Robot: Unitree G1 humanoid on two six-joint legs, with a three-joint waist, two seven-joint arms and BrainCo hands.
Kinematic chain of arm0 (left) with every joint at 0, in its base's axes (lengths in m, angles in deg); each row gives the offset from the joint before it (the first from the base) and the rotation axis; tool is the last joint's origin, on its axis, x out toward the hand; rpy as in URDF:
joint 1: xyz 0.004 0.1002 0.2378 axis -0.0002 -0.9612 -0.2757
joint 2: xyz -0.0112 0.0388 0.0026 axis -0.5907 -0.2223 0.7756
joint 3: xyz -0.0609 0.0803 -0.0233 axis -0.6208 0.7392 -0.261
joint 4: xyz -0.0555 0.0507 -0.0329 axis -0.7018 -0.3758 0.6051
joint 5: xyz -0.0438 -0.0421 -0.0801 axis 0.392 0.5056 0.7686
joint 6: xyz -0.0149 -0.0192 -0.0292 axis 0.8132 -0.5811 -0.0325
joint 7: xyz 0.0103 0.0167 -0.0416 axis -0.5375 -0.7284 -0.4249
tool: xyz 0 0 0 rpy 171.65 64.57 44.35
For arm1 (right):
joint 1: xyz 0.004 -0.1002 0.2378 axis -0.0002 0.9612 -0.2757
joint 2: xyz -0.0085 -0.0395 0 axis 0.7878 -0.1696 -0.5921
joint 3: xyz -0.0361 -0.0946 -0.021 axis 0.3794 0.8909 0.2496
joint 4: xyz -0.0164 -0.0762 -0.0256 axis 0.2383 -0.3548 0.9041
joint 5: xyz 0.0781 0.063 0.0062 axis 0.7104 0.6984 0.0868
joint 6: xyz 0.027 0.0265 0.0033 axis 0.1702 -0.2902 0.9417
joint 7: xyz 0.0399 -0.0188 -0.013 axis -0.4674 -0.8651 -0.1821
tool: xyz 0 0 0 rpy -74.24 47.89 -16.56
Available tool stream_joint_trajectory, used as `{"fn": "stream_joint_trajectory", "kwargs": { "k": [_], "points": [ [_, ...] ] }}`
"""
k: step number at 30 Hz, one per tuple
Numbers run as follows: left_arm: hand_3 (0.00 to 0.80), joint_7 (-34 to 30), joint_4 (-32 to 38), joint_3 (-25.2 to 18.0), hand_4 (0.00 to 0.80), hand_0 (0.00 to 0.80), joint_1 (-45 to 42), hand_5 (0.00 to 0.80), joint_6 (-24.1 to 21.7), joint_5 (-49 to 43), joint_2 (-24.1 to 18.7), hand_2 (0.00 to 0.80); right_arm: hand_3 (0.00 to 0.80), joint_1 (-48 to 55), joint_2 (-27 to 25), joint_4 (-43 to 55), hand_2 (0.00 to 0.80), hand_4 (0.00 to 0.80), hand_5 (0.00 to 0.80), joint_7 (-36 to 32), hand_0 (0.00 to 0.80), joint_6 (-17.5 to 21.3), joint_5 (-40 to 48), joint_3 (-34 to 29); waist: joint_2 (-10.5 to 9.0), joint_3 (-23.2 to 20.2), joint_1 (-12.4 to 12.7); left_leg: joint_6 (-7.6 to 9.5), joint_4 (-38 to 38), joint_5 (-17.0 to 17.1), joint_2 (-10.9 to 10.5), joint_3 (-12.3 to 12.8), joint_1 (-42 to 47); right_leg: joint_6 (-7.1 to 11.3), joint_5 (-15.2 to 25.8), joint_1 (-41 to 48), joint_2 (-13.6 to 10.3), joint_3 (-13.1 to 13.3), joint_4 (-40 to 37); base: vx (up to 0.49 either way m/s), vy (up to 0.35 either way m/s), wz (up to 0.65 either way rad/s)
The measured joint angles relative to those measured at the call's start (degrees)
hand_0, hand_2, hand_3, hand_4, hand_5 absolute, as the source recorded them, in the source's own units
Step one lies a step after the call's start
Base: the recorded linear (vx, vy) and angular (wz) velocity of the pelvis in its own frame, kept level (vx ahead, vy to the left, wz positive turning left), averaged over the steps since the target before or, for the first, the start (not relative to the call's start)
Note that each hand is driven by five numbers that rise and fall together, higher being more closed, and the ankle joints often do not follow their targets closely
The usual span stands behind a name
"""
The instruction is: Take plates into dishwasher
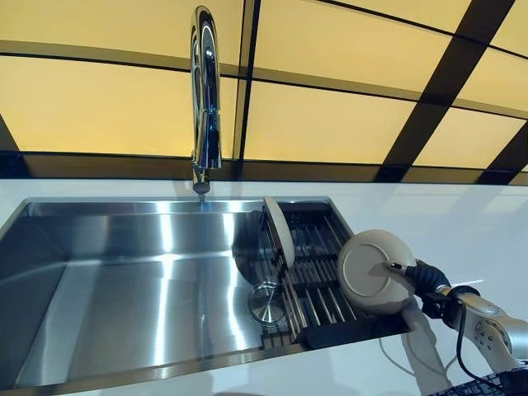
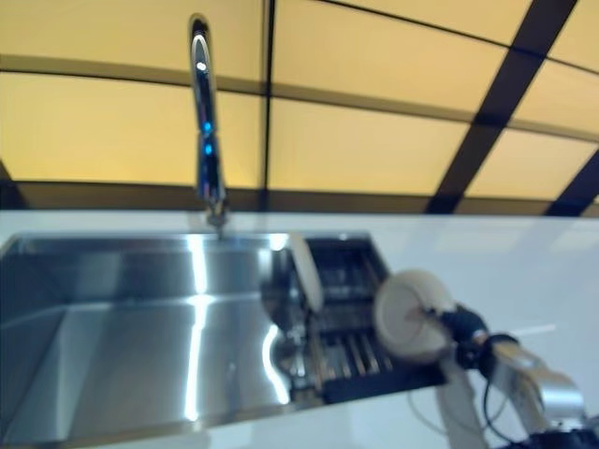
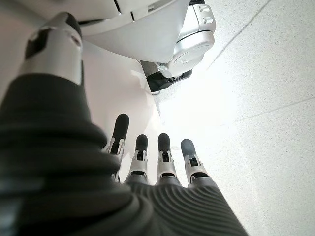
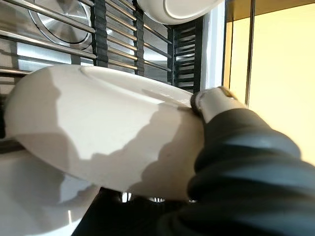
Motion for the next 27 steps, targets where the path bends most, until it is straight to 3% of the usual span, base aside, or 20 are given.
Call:
{"fn": "stream_joint_trajectory", "kwargs": {
  "k": [12, 21, 27],
  "points": [
    [0.0, 0.0, 0.0, 0.0, 0.0, 0.0, 0.0, 0.0, -0.1, 0.0, 0.2, 0.0, 0.8, 1.0, 0.0, 0.2, 0.8, 0.8, 0.8, 0.0, 0.8, 2.9, 0.0, 0.3, 0.22, 0.1, 0.0, 0.01, 0.0, 0.0, 0.0, -0.1, -0.1, 0.0, 0.0, 0.0, 0.0, -0.1, 0.0, 0.0, 0.0, 0.0],
    [0.0, -0.1, 0.5, 0.0, 0.0, 0.0, 1.3, 0.0, -0.9, -0.1, 1.0, 0.0, 0.8, 1.6, 0.0, 8.0, 0.8, 0.8, 0.8, -0.1, 0.8, 6.8, 4.8, 4.1, 2.32, 1.7, 0.4, 0.1, 0.2, 0.2, -0.3, -0.3, -0.9, -0.31, 0.3, -0.7, 0.1, -0.2, 0.1, -0.001, 0.008, 0.01],
    [0.0, -0.2, 0.5, 0.1, 0.0, 0.0, 1.3, 0.0, -0.9, -0.1, 1.1, 0.0, 0.8, 1.5, 0.0, 8.8, 0.8, 0.8, 0.8, 1.3, 0.8, 8.9, 5.0, 4.3, 1.78, 2.1, 0.3, 0.28, 0.1, 0.2, -0.6, 0.2, -0.8, -0.5, 0.7, -1.3, -0.2, 0.2, 0.9, 0.004, 0.024, -0.02]
  ]
}}
